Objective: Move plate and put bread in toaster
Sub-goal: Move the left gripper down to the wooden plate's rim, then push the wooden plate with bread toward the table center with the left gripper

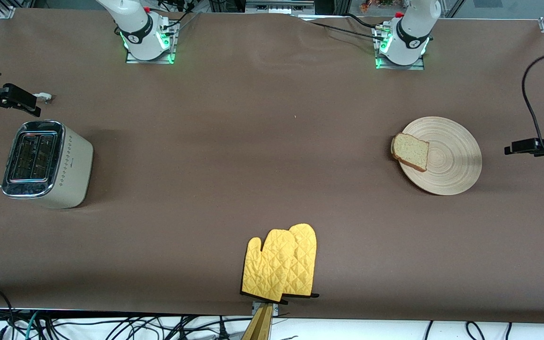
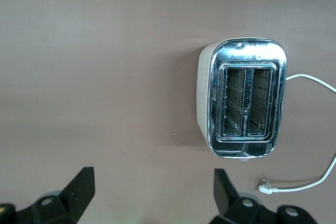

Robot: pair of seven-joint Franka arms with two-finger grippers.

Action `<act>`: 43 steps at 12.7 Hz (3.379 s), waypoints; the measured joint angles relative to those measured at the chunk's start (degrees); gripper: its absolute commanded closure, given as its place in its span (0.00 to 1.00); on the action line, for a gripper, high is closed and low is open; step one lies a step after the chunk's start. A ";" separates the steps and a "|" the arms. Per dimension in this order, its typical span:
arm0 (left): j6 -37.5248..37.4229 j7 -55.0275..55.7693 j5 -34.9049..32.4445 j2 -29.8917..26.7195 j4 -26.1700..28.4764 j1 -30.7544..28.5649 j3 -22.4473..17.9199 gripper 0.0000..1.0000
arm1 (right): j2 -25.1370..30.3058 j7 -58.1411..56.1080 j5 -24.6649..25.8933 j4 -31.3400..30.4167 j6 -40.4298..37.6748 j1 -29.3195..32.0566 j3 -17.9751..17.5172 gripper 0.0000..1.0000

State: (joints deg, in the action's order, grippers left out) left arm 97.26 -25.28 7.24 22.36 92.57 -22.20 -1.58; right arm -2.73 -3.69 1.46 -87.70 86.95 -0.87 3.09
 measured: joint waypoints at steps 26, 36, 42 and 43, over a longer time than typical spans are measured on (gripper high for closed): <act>-9.26 -24.69 19.46 28.27 -6.83 -11.52 2.50 1.00 | 0.00 0.03 0.00 0.00 -0.05 0.00 -0.01 0.00; -12.96 -24.65 29.31 26.20 -7.59 -9.65 8.62 1.00 | -0.15 0.03 0.00 0.00 -0.01 0.09 0.50 0.00; -6.23 -8.81 45.93 18.72 -5.65 13.71 9.15 1.00 | -0.40 0.35 0.05 0.00 0.13 0.13 0.56 0.00; -1.41 -7.25 49.41 17.62 -4.54 18.55 9.09 1.00 | -0.45 0.43 0.06 0.00 0.14 0.18 0.60 0.00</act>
State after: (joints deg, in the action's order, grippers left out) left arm 95.85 -32.53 56.65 39.98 88.03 -3.65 7.52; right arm -3.18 -3.26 1.52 -87.70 87.10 -0.70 3.69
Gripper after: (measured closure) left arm 0.859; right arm 0.000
